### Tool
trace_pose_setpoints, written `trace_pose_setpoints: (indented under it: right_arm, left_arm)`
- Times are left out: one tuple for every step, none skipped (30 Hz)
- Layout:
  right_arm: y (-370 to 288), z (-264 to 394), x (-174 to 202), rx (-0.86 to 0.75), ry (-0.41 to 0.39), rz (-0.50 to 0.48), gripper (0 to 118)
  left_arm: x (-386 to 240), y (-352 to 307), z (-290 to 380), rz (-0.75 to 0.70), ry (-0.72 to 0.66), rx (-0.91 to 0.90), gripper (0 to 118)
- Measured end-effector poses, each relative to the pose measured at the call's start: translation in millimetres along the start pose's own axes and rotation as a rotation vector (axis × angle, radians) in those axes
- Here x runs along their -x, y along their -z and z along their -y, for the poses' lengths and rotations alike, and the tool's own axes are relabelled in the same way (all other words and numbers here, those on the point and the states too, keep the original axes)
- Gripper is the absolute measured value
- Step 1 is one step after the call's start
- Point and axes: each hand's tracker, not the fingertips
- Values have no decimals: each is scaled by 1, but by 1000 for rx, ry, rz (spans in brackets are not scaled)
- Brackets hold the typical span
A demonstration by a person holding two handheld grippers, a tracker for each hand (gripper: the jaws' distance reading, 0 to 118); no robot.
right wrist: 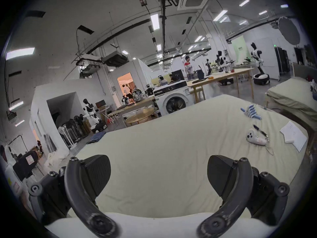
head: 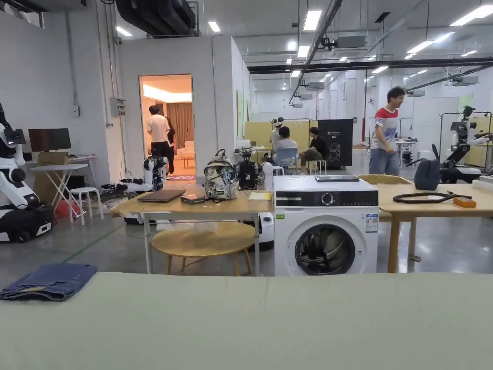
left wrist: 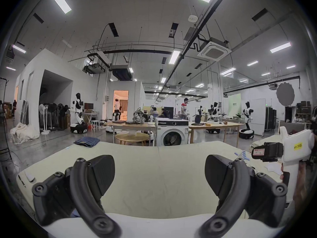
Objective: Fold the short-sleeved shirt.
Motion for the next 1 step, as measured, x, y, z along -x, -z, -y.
trace_pose_setpoints:
  right_arm:
    - [0,1,1,-7,-12,-1,113]
  left_arm:
    - [-1,0,1,-2,2,1,106]
